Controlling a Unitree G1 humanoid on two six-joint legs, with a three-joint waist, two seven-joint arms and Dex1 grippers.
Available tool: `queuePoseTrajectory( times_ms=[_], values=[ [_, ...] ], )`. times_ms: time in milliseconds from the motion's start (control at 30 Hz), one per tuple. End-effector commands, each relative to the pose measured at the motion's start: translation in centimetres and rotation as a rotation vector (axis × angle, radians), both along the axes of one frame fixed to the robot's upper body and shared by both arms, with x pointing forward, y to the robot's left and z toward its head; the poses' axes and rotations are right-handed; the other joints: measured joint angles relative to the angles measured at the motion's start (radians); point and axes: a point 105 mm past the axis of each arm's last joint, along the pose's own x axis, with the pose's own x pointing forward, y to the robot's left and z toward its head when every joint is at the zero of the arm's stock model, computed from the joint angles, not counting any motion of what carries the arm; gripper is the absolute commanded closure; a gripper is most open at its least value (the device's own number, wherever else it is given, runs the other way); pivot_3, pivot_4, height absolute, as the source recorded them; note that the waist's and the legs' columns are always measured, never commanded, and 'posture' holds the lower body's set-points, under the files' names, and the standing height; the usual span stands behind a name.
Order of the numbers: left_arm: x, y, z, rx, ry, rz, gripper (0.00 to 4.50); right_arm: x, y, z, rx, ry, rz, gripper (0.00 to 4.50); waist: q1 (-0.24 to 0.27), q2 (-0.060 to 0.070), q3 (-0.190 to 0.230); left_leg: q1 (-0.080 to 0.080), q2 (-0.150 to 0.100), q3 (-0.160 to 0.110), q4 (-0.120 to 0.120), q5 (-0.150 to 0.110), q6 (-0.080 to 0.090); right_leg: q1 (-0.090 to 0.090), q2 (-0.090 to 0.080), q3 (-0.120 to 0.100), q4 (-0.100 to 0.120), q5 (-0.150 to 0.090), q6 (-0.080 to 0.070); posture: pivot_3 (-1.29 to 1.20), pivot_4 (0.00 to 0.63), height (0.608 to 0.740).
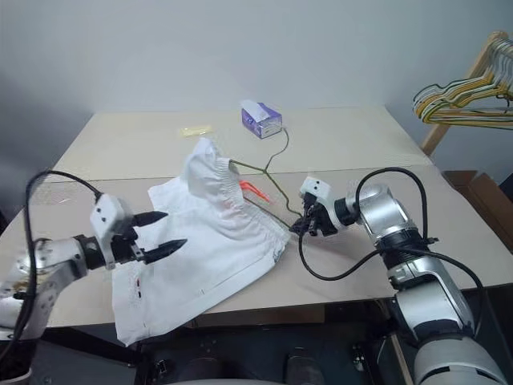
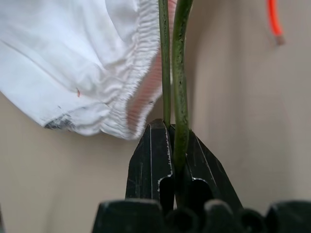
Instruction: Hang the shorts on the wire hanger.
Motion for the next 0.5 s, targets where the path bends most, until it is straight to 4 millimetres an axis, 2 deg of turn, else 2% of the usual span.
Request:
queuePoseTrajectory(
  times_ms=[33, 67, 200, 267, 367, 500],
  values=[
    [1.3, 0.8, 3.7, 0.036, -0.130, -0.033, 0.01, 0.1, 1.2, 1.7, -0.037, -0.141, 0.070, 4.50, -0.005, 0.000, 0.000, 0.000, 0.000, 0.000, 0.000, 0.000, 0.000, 0.000, 0.000, 0.000, 0.000, 0.000, 0.000, 0.05, 0.000, 0.740],
    [1.6, 0.9, 4.2, 0.045, -0.142, -0.038, 0.01, 0.1, 1.4, 1.8, -0.045, -0.155, 0.074, 4.50, -0.008, 0.000, 0.000, 0.000, 0.000, 0.000, 0.000, 0.001, -0.001, 0.000, 0.000, 0.000, 0.001, 0.000, 0.000, 0.05, 0.000, 0.740],
    [2.9, 0.2, 8.1, 0.034, -0.252, -0.143, 0.01, 0.2, 2.0, 1.9, -0.123, -0.227, 0.099, 4.50, -0.015, 0.000, 0.000, 0.000, 0.000, 0.000, 0.000, 0.002, -0.003, 0.000, 0.000, -0.001, 0.001, 0.000, 0.000, 0.03, 0.000, 0.740],
    [3.1, -0.1, 9.0, 0.028, -0.264, -0.185, 0.01, 0.2, 2.1, 1.9, -0.143, -0.236, 0.102, 4.50, -0.022, 0.000, 0.000, 0.000, 0.000, 0.000, 0.000, 0.002, -0.003, 0.001, 0.000, 0.000, 0.000, 0.000, 0.000, 0.03, 0.000, 0.740],
    [4.0, -0.5, 8.8, 0.123, -0.254, -0.261, 0.01, 0.3, 2.5, 1.9, -0.181, -0.254, 0.113, 4.50, -0.035, 0.000, 0.000, -0.001, 0.000, 0.000, 0.000, 0.002, -0.003, 0.001, 0.000, -0.001, -0.001, 0.000, 0.000, 0.02, 0.000, 0.740],
    [5.2, -0.8, 6.8, 0.313, -0.180, -0.363, 0.01, 0.5, 2.9, 2.1, -0.226, -0.265, 0.134, 4.50, -0.041, 0.000, 0.000, -0.001, 0.000, 0.000, 0.000, 0.002, -0.003, 0.001, 0.000, 0.000, -0.001, 0.000, 0.000, 0.02, 0.000, 0.740]
  ],
)
